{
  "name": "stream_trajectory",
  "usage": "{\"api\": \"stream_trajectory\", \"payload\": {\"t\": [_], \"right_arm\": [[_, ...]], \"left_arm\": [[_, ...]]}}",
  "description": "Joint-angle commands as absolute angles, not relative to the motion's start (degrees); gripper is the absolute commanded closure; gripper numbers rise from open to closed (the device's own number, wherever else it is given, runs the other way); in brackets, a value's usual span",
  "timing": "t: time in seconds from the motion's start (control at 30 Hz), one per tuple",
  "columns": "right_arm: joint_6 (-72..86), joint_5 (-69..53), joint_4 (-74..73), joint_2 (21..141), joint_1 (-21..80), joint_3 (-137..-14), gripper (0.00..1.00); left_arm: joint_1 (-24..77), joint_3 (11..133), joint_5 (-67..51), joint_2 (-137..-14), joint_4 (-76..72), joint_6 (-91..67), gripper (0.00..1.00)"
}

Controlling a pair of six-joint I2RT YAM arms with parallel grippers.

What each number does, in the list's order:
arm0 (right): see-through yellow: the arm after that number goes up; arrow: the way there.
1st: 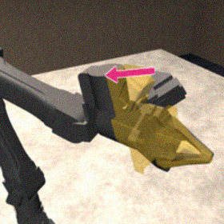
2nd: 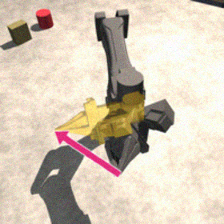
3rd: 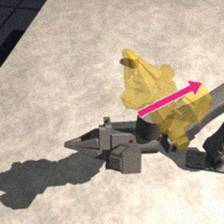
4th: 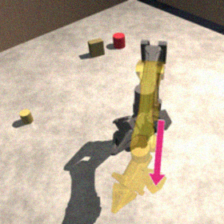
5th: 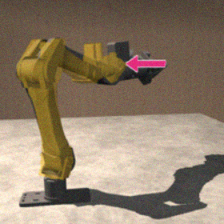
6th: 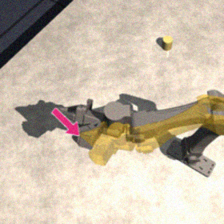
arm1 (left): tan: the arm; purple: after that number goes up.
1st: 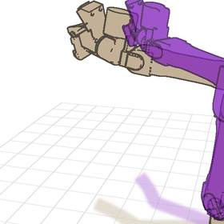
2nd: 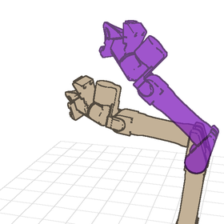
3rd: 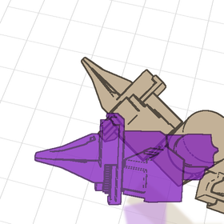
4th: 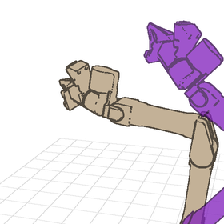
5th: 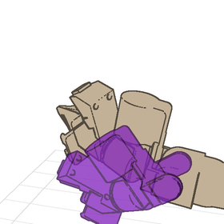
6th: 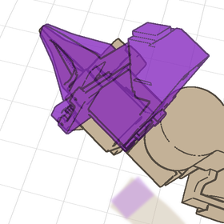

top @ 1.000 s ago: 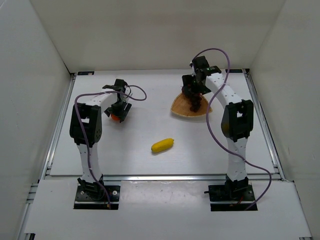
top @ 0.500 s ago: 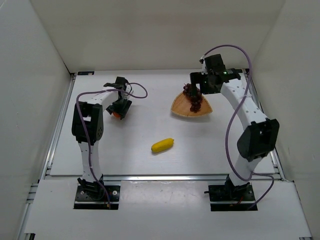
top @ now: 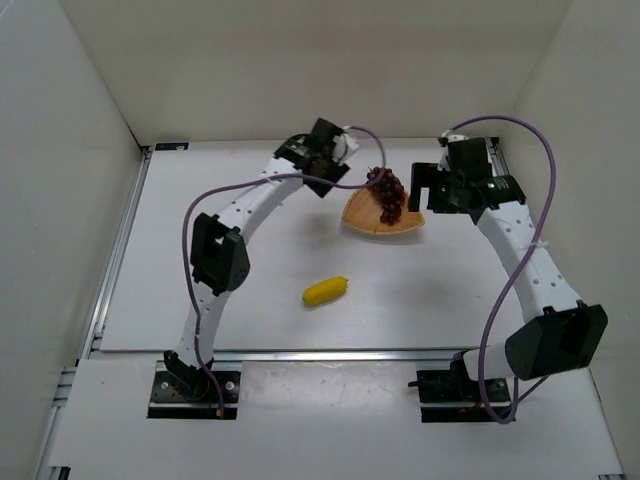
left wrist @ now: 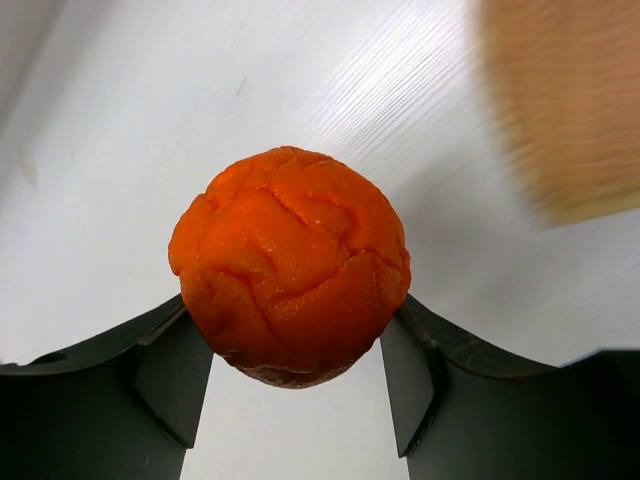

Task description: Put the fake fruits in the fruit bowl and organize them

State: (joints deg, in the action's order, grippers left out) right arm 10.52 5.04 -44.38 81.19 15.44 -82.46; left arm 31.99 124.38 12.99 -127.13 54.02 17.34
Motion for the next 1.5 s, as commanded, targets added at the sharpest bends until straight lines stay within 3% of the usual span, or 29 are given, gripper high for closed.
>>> {"api": "stream_trajectory", "payload": {"t": [0.0, 0.37, 0.43, 0.47, 0.5, 0.7, 0.8, 0.97, 1.1, 1.23, 1.33, 1.47], "right_arm": [[12.13, 3.08, -41.48, 75.34, 12.14, -77.98, 0.0], [13.71, 1.14, -40.43, 62.94, 9.23, -69.7, 0.0], [13.71, 1.14, -40.43, 61.71, 9.23, -69.7, 0.0], [13.1, 0.45, -39.91, 61.7, 9.23, -69.7, 0.0], [13.1, -0.08, -39.9, 61.18, 9.23, -69.7, 0.0], [13.1, -1.57, -39.9, 60.56, 9.23, -70.31, 0.0], [14.67, -2.81, -39.9, 60.56, 10.89, -68.39, 0.0], [22.67, -0.18, -33.86, 59.94, 25.19, -60.22, 0.0], [24.96, 2.73, -29.27, 68.27, 41.19, -59.84, 0.0], [1.64, 8.15, -29.27, 83.62, 58.51, -68.8, 0.0], [-15.13, 10.99, -32.6, 91.46, 61.87, -74.42, 0.0], [-24.42, 6.86, -34.01, 96.23, 61.26, -76.9, 0.0]], "left_arm": [[39.54, 129.37, 12.48, -130.78, 52.42, 21.96, 0.43], [45.44, 136.93, 9.14, -140.09, 40.34, 24.16, 0.36], [45.44, 136.32, 8.53, -140.1, 39.73, 24.78, 0.27], [45.44, 135.36, 8.53, -140.1, 39.73, 24.79, 0.08], [45.44, 134.83, 8.53, -140.1, 39.73, 24.79, 0.0], [45.97, 130.35, 8.88, -131.15, 39.73, 23.39, 0.0], [45.97, 124.47, 11.15, -120.02, 39.73, 22.07, 0.0], [40.36, 110.43, 15.98, -105.4, 40.25, 17.33, 0.0], [33.24, 100.48, 18.01, -96.26, 42.27, 15.03, 0.0], [26.21, 93.53, 18.02, -89.4, 45.0, 12.31, 0.0], [21.28, 89.48, 17.4, -85.35, 46.49, 11.6, 0.0], [17.06, 86.58, 17.93, -81.75, 47.54, 11.07, 0.0]]}}
